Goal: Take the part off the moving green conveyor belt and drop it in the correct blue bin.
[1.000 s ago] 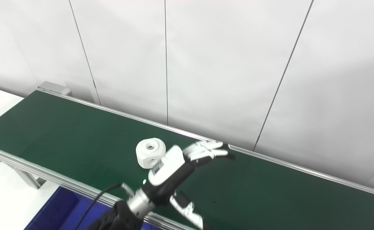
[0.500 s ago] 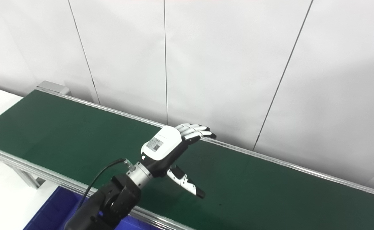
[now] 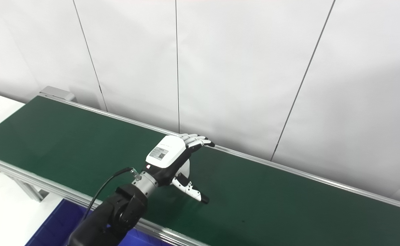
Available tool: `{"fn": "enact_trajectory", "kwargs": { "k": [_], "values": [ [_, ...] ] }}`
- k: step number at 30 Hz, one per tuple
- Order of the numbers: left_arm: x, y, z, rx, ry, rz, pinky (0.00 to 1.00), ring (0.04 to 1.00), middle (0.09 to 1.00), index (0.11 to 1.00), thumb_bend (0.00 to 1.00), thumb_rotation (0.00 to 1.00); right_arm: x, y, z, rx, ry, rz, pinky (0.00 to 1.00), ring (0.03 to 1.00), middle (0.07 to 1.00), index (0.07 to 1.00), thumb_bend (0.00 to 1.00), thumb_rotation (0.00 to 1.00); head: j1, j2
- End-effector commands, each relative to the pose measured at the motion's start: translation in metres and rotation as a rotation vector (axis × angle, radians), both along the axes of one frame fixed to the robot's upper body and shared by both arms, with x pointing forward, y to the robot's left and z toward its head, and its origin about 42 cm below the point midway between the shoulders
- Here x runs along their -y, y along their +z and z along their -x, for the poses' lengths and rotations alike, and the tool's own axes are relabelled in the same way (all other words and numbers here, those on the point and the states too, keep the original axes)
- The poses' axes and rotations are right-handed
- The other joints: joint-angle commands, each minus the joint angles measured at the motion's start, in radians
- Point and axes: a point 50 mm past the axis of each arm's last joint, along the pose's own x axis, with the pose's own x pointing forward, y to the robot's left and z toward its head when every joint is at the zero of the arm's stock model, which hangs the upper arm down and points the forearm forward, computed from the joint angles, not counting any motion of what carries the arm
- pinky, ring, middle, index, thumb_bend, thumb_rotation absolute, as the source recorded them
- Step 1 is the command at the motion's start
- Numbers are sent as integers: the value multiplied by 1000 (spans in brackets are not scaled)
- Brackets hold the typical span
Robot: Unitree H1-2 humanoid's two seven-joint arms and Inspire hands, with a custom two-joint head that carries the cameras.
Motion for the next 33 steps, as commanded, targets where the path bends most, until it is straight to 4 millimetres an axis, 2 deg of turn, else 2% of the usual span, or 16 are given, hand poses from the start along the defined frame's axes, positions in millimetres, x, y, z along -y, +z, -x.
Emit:
{"fn": "enact_trajectory", "kwargs": {
  "k": [1, 12, 23, 33],
  "values": [
    [1, 10, -7, 44, 30, -1, 845, 860, 854, 801, 974, 532, -4, 7, -2, 64, 6, -19, 1000, 1000, 990, 958, 1000, 969, -2, 1],
    [2, 2, -13, -29, 108, -48, 810, 844, 845, 794, 990, 460, -6, 8, -1, 64, 6, -30, 1000, 1000, 976, 948, 980, 965, -9, 3],
    [1, -15, -24, -121, 144, -111, 808, 833, 837, 793, 992, 447, -8, 8, 1, 62, 3, -35, 1000, 1000, 966, 945, 964, 960, -15, 5],
    [1, -35, -33, -137, 188, -166, 793, 819, 820, 780, 944, 337, -10, 9, 1, 65, 7, -37, 1000, 1000, 960, 943, 941, 960, -23, 6]
  ]
}}
